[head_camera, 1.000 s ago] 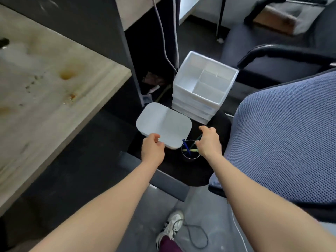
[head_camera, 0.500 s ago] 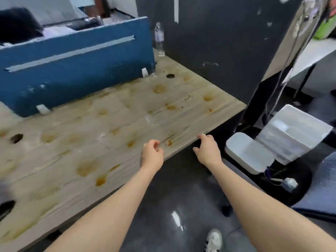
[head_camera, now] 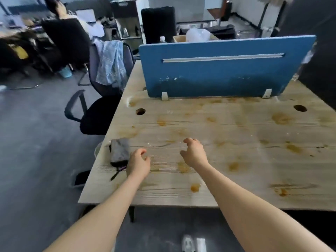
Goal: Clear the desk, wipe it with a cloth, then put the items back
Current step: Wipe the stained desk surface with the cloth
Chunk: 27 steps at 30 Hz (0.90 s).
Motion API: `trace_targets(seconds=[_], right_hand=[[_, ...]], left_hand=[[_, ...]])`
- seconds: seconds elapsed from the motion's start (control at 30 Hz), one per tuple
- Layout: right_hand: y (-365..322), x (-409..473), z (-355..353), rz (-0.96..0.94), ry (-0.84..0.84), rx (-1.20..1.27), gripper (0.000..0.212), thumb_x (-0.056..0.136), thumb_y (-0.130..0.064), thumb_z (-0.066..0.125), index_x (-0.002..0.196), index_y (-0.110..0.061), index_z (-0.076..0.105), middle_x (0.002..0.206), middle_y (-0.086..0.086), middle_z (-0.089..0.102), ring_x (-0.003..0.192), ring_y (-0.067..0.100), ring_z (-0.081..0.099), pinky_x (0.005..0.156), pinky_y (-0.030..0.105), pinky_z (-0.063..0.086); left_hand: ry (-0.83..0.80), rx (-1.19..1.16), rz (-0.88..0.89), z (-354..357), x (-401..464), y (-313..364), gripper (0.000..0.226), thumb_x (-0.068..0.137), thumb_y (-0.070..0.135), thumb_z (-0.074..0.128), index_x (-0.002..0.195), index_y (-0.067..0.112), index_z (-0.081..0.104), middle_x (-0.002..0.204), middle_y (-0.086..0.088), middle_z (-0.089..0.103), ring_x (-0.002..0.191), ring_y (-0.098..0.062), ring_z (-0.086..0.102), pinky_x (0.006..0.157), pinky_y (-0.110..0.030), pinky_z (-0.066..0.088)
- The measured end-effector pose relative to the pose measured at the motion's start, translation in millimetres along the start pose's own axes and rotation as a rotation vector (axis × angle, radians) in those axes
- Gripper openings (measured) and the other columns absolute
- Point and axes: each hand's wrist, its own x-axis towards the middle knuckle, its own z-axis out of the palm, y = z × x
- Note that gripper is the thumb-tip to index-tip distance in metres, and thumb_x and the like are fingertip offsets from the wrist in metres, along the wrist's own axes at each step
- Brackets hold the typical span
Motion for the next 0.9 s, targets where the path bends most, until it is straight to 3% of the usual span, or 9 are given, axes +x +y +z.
trace_targets(seconds=[0.23, 0.43, 0.8, 0.9], right_hand=[[-65.9, 58.0, 77.2, -0.136, -0.326, -0.021, 0.051, 0.092, -0.018, 0.059, 0.139, -0.01, 0.039, 0.139, 0.01, 0.043, 0.123, 0.026, 0.047, 0.099, 0.031, 0.039], [-95.3, 88.7, 131.9, -0.082, -0.469, -0.019, 0.049, 0.093, -0.023, 0.058, 0.134, -0.005, 0.04, 0.132, 0.016, 0.051, 0.119, 0.03, 0.05, 0.092, 0.032, 0.043], [-137.9, 117.7, 203.1, 0.159, -0.436, 0.083, 0.05, 0.088, -0.025, 0.062, 0.125, 0.002, 0.043, 0.127, 0.02, 0.052, 0.117, 0.033, 0.05, 0.088, 0.033, 0.044], [-149.3, 122.6, 213.1, 0.247, -0.441, 0.153, 0.046, 0.085, -0.028, 0.066, 0.118, 0.001, 0.051, 0.117, 0.016, 0.059, 0.11, 0.031, 0.056, 0.08, 0.031, 0.046]], left_hand=[[0.116, 0.0, -0.246, -33.3, 44.9, -58.5, 0.038, 0.092, 0.017, 0.054, 0.13, 0.018, 0.049, 0.134, -0.006, 0.051, 0.119, -0.027, 0.05, 0.09, -0.033, 0.041], [0.103, -0.008, -0.322, -36.3, 63.4, -92.5, 0.042, 0.092, 0.015, 0.054, 0.133, 0.015, 0.046, 0.137, -0.007, 0.045, 0.12, -0.024, 0.048, 0.092, -0.031, 0.041], [0.024, -0.06, -0.361, -41.4, 112.0, -133.9, 0.04, 0.09, 0.011, 0.054, 0.13, 0.012, 0.049, 0.131, -0.009, 0.051, 0.115, -0.025, 0.054, 0.089, -0.026, 0.04], [0.026, -0.089, -0.364, -47.0, 124.0, -138.4, 0.04, 0.09, 0.008, 0.053, 0.13, 0.011, 0.049, 0.129, -0.008, 0.054, 0.115, -0.024, 0.055, 0.092, -0.03, 0.042]])
